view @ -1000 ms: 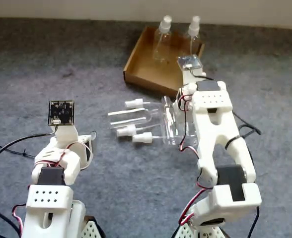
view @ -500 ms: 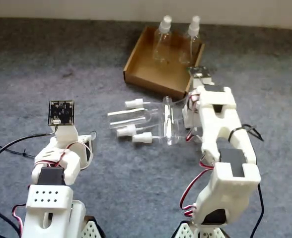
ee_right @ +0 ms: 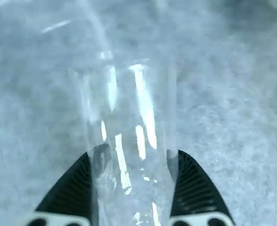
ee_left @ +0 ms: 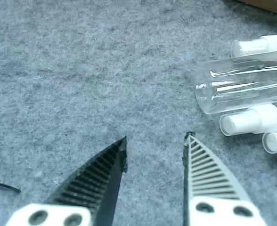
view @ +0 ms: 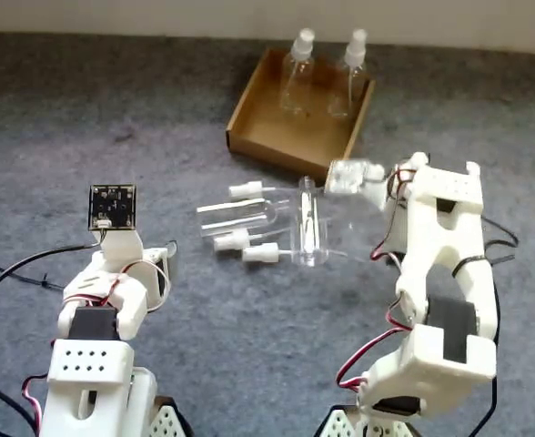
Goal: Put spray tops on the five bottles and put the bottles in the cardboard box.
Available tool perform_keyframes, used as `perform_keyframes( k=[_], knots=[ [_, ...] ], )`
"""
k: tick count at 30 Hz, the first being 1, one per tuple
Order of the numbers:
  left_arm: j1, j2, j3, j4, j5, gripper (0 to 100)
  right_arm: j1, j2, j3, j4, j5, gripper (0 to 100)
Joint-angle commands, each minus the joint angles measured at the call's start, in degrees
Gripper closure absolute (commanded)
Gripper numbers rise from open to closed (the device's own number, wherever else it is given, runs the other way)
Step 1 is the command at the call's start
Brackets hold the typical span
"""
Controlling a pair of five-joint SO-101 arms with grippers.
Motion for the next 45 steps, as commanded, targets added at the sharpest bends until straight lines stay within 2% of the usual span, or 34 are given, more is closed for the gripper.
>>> perform_keyframes(
  k=[1, 2, 4, 10, 16, 19, 26, 28, 31, 33, 36, 40, 43, 45],
  knots=[
    [-0.4, -0.8, -0.7, -1.1, -0.5, 81, 5.4, -4.2, -4.8, 9.5, 32.3, 98.8],
    [-0.4, -0.8, -0.7, -1.1, -0.5, 81, 6.9, -4.3, -5.8, 10.4, 38.9, 98.8],
    [-0.4, -0.8, -0.7, -1.1, -0.5, 81, 8.0, -4.1, -6.8, 10.3, 43.3, 98.7],
    [-0.4, -0.8, -0.7, -1.1, -0.5, 81, 8.1, 2.9, -6.9, 3.2, 40.5, 96.7],
    [-0.4, -0.8, -0.7, -1.1, -0.5, 81, 8.0, 8.0, -6.9, -1.9, 33.9, 81.2],
    [-0.4, -0.8, -0.7, -1.1, -0.5, 81, 8.2, 8.1, -6.9, -1.8, 33.0, 76.2],
    [-0.4, -0.8, -0.7, -1.1, -0.5, 81, 11.7, 8.0, -7.3, -1.2, 32.6, 75.3],
    [-0.4, -0.8, -0.7, -1.1, -0.5, 81, 12.1, 8.0, -7.3, -1.4, 29.1, 75.3],
    [-0.4, -0.8, -0.7, -1.1, -0.5, 81, 11.2, 7.2, -9.0, -1.5, 16.4, 75.5],
    [-0.4, -0.8, -0.7, -1.1, -0.5, 81, 9.3, 4.4, -13.1, 0.0, 4.3, 75.6],
    [-0.3, -0.8, -0.7, -1.1, -0.5, 81, 5.1, -0.7, -20.7, 1.5, -17.3, 75.6],
    [-0.3, -0.8, -0.7, -1.0, -0.5, 81, 0.9, -7.4, -32.5, 4.3, -52.9, 75.4],
    [-0.3, -0.8, -0.7, -0.9, -0.5, 81, 0.0, -9.8, -38.8, 9.5, -72.8, 73.5],
    [-0.3, -0.8, -0.7, -0.9, -0.5, 81, -1.9, -8.9, -39.9, 13.3, -87.4, 68.7]
  ],
)
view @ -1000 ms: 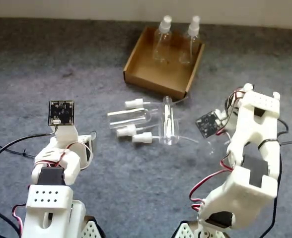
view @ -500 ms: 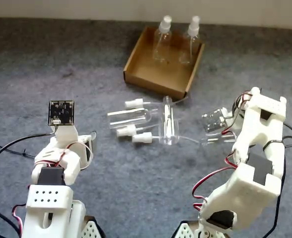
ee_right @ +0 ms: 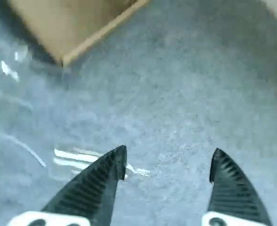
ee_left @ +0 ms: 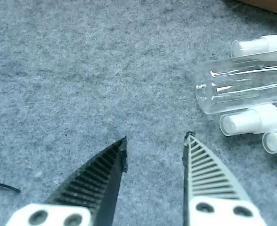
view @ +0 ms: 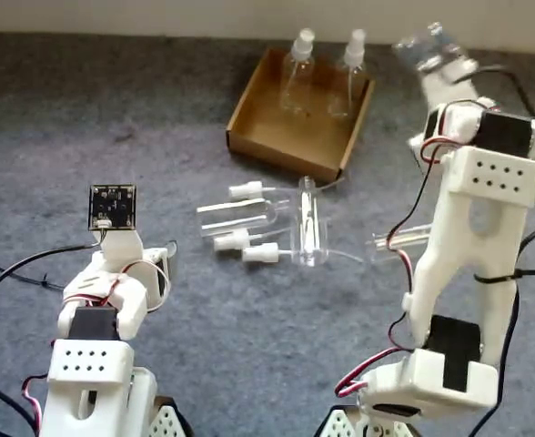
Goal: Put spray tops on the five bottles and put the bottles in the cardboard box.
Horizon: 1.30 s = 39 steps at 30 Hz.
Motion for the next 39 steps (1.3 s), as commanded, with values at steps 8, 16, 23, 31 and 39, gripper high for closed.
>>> perform_keyframes(
  k=[8, 16, 23, 31, 39],
  knots=[
    [-0.3, -0.8, -0.7, -0.8, -0.5, 81, -6.0, 15.9, 6.9, 14.8, -80.0, 60.3],
    [-0.3, -0.8, -0.7, -0.8, -0.5, 81, -5.0, 25.8, 7.2, 6.7, -91.1, 60.3],
    [-0.3, -0.8, -0.7, -0.8, -0.5, 81, -1.4, 29.4, 7.2, 1.5, -91.0, 60.3],
    [-0.4, -0.8, -0.7, -0.8, -0.5, 81, -1.6, 35.5, 7.3, 1.9, -85.0, 62.2],
    [-0.5, -0.8, -0.8, -0.8, -0.5, 81, -1.6, 39.7, 7.1, -0.2, -77.0, 90.6]
  ],
)
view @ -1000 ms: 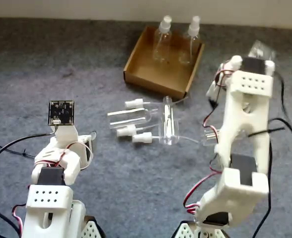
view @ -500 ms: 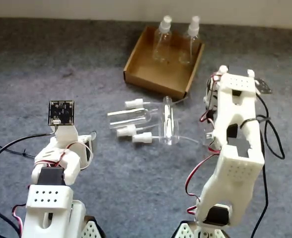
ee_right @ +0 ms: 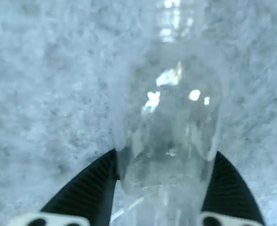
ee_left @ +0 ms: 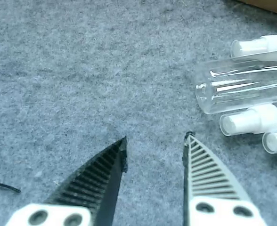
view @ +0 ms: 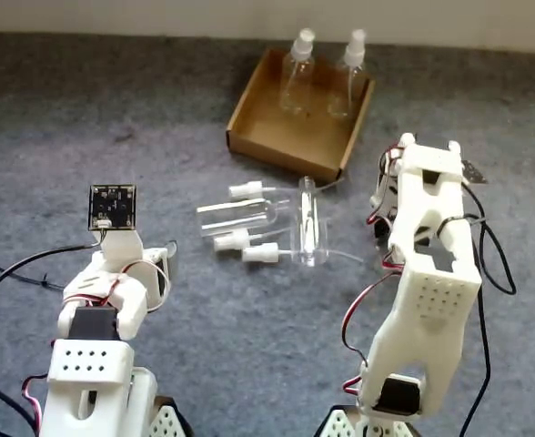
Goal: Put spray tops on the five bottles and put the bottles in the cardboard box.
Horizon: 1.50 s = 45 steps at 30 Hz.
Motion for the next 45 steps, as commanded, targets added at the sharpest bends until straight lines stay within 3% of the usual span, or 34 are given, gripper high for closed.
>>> perform_keyframes(
  k=[1, 3, 6, 10, 17, 20, 23, 27, 31, 34, 41, 45],
  knots=[
    [-0.5, -0.8, -0.8, -0.8, -0.5, 81, 0.0, 0.3, 0.2, -2.9, 10.1, 94.6],
    [-0.6, -0.8, -0.8, -0.8, -0.5, 81, 0.0, 0.3, 0.2, -3.7, 22.2, 99.8],
    [-0.5, -0.8, -0.8, -0.8, -0.5, 81, -0.9, -0.3, -1.3, -3.2, 46.2, 99.1],
    [-0.4, -0.8, -0.8, -0.8, -0.5, 81, -2.2, -2.5, -5.7, 5.4, 64.4, 99.3],
    [-0.7, -0.8, -1.3, -0.8, -0.5, 81, -2.2, -6.5, -11.3, 11.3, 70.3, 99.3],
    [-0.8, -0.8, -1.6, -0.8, -1.0, 81, -2.3, -12.7, -11.1, 10.4, 68.5, 99.3],
    [-0.8, -0.7, -4.4, 2.9, -6.3, 81, -2.6, -23.4, -6.7, 6.4, 67.3, 99.3],
    [-2.1, -0.2, -8.9, 8.3, -7.3, 81, -6.3, -42.7, 10.7, 0.5, 69.3, 99.3],
    [-3.5, -0.1, -10.8, 8.6, -7.3, 81, -14.0, -62.6, 38.1, -10.8, 75.9, 99.4],
    [-2.9, 0.7, -12.7, 8.8, -7.3, 81, -15.0, -74.3, 56.3, -16.0, 76.8, 99.4],
    [8.4, 24.5, -29.5, 17.5, -17.7, 81, -7.2, -91.4, 75.3, -16.1, 78.9, 99.4],
    [19.2, 38.2, -40.1, 22.7, -29.6, 81, 2.9, -95.3, 77.8, -16.5, 76.1, 99.4]
  ],
)
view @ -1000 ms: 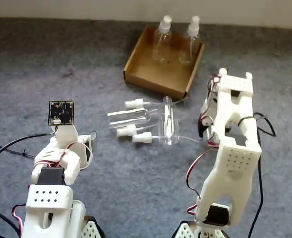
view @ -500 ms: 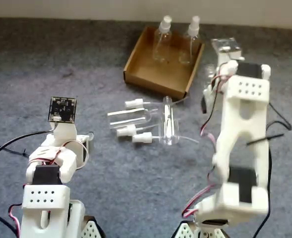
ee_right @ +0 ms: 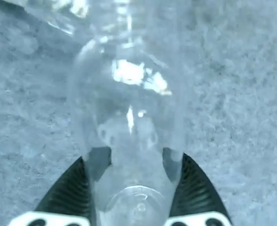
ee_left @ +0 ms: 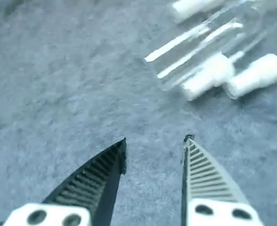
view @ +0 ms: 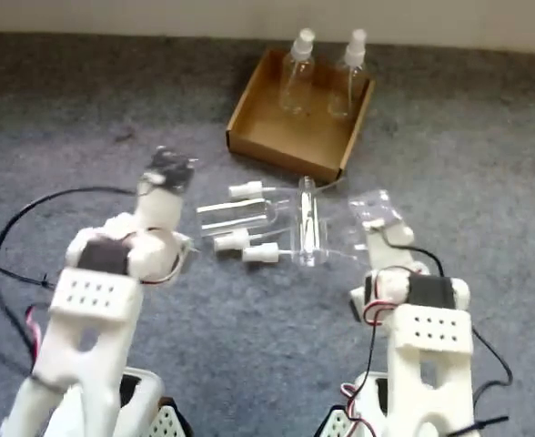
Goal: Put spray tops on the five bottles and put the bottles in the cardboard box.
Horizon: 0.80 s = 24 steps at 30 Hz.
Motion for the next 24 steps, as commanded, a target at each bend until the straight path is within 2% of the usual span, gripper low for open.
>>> perform_keyframes(
  k=[1, 5, 8, 14, 24],
  knots=[
    [13.1, 14.6, -13.2, 4.7, -12.6, 81, 8.7, -3.4, 0.6, -1.6, -1.2, 99.4],
    [21.2, 22.0, -17.7, 3.1, -21.7, 81, 11.2, -3.4, 4.7, -5.1, -1.4, 99.4],
    [24.0, 29.1, -20.2, -1.6, -23.4, 81, 11.4, -3.4, 7.9, -8.0, -1.3, 99.4],
    [24.2, 44.7, -27.2, -4.7, -26.2, 81, 11.3, -3.6, 9.0, -8.4, -1.3, 99.4],
    [24.5, 51.8, -28.6, -10.3, -28.5, 82, 11.2, -3.8, 9.3, -8.4, -1.2, 99.4]
  ],
)
